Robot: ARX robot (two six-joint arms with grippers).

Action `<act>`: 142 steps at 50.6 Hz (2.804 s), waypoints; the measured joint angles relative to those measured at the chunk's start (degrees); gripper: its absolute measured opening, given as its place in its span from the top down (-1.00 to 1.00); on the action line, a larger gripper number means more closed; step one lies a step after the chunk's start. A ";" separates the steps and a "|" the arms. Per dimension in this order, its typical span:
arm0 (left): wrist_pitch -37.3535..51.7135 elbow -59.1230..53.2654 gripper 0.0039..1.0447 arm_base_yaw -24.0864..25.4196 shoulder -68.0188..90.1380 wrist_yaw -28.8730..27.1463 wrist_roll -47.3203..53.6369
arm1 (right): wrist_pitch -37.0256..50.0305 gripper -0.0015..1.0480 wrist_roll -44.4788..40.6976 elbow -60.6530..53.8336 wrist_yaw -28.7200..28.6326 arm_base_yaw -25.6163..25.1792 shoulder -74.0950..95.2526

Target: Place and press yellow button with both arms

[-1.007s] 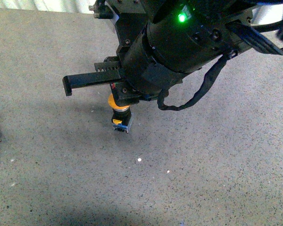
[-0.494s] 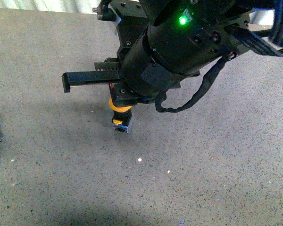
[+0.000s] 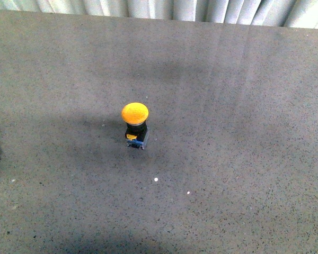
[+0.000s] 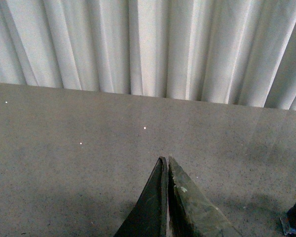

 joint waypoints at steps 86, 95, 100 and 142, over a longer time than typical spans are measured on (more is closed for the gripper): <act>0.00 0.00 0.98 0.00 0.00 0.02 0.00 | 10.47 0.97 -13.57 -47.06 -4.72 -20.85 -55.84; 0.00 0.00 0.98 0.00 0.00 0.02 0.00 | 6.21 0.97 -13.57 -47.06 -4.74 -20.85 -60.28; 0.00 0.00 0.98 0.00 0.00 0.02 0.00 | 4.11 0.97 -13.57 -47.06 -4.74 -20.85 -62.42; 0.00 0.00 0.46 0.00 0.00 0.02 0.00 | -11.96 0.46 -13.68 -47.06 -4.66 -20.85 -78.27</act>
